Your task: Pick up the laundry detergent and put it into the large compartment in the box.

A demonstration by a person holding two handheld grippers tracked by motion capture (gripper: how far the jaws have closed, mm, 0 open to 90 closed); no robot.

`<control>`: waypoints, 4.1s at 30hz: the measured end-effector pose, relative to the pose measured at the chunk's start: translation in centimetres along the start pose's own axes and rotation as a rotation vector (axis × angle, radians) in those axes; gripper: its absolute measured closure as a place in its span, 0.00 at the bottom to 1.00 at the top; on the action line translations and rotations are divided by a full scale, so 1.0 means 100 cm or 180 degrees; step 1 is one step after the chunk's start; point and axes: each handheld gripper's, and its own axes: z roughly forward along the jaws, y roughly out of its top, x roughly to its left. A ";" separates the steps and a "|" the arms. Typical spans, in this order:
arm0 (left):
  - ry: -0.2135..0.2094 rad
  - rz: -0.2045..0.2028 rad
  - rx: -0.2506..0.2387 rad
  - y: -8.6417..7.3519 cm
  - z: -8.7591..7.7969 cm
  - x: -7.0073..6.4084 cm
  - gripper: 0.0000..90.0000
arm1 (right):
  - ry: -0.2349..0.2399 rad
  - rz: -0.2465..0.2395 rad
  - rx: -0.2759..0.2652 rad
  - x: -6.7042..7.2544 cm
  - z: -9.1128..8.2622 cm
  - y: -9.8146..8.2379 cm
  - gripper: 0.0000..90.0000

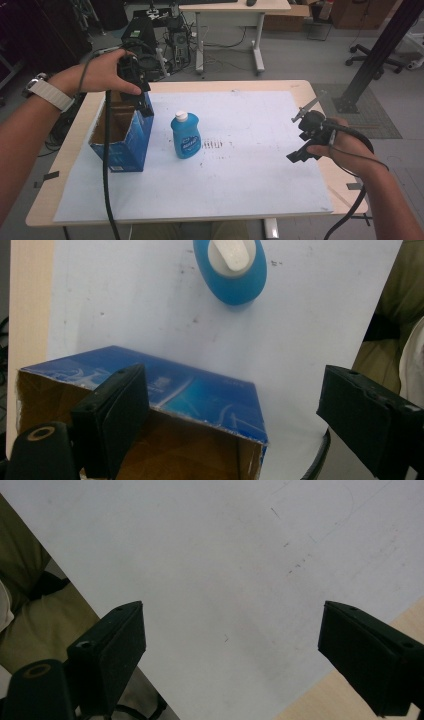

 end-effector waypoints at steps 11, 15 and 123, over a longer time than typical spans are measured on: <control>0.0014 -0.0225 -0.0010 0.004 -0.005 -0.004 0.11 | 0.0008 -0.0013 -0.0006 -0.001 0.003 -0.001 0.13; 0.0005 -0.0315 -0.0023 0.005 -0.009 -0.004 0.11 | 0.0009 -0.0023 -0.0008 0.000 0.004 -0.001 0.13; 0.0013 -0.1272 0.0052 0.071 0.050 0.000 0.09 | 0.0056 -0.0049 -0.0014 0.006 0.008 -0.007 0.14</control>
